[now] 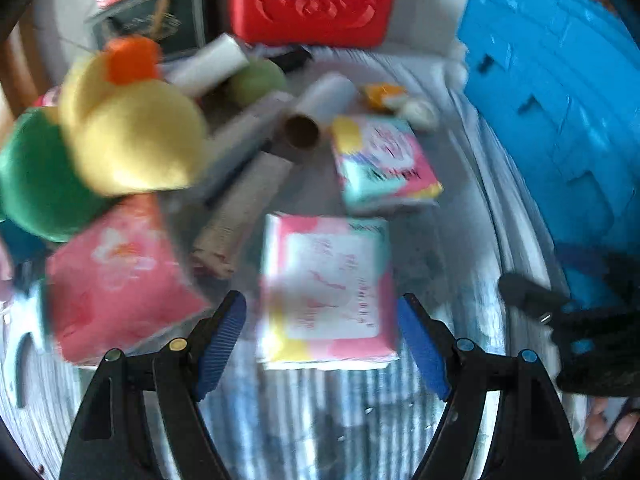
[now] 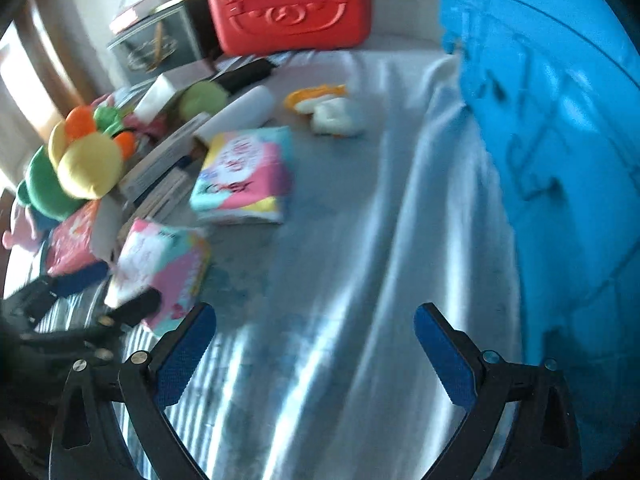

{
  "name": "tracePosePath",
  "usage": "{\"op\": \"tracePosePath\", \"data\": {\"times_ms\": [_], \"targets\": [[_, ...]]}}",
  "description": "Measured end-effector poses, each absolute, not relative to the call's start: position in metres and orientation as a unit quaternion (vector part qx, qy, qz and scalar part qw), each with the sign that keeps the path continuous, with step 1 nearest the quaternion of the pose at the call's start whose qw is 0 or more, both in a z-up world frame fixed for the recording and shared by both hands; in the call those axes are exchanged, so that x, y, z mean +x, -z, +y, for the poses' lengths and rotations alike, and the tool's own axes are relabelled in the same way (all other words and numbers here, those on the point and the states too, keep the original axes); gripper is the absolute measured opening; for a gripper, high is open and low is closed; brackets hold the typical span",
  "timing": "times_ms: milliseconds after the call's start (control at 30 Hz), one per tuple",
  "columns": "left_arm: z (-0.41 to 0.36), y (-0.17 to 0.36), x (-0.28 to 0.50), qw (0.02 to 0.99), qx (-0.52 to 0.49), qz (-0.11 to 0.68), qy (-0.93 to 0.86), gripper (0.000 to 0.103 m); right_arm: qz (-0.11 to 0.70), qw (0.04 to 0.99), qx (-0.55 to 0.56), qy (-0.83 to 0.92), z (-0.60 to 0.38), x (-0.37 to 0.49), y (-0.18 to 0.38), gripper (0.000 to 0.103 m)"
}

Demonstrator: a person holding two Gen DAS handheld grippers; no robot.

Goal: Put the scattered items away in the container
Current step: 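Grasp the pink Kotex pad pack with the left tool while the right tool grasps the Kotex mini pack, then lift and carry both Kotex packs with both tools over the blue box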

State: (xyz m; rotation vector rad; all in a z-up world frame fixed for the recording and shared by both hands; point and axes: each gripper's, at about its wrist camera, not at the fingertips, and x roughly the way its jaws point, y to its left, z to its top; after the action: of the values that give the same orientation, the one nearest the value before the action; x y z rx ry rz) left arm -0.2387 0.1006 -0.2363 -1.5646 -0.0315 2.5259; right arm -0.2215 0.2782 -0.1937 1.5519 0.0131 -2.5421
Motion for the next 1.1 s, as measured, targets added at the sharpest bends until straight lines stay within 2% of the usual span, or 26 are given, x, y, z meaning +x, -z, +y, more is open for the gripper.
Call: {"op": "tracePosePath", "data": {"times_ms": [100,267,400,667,767,1100], "targets": [[0.096,0.246,-0.243,0.07,-0.518,-0.022,-0.852,0.068,-0.008,0.081,0.513,0.855,0.284,-0.224,0.191,0.101],[0.07,0.231,-0.258,0.037,-0.479,-0.044,-0.876,0.066,-0.029,0.109,0.496,0.861,0.265,-0.244,0.189,0.101],[0.07,0.229,-0.275,0.011,-0.469,-0.012,-0.883,0.066,-0.036,0.131,0.491,0.861,0.24,-0.274,0.194,0.101],[0.067,0.234,-0.282,0.016,-0.467,-0.007,-0.884,0.066,-0.004,0.131,0.528,0.839,0.206,-0.317,0.231,0.1],[0.076,0.239,-0.28,0.023,-0.475,-0.003,-0.879,0.066,-0.025,0.12,0.546,0.829,0.216,-0.316,0.24,0.073],[0.084,0.243,-0.253,0.032,-0.483,0.001,-0.875,0.066,-0.024,0.082,0.56,0.824,0.271,-0.261,0.236,0.072]]}}
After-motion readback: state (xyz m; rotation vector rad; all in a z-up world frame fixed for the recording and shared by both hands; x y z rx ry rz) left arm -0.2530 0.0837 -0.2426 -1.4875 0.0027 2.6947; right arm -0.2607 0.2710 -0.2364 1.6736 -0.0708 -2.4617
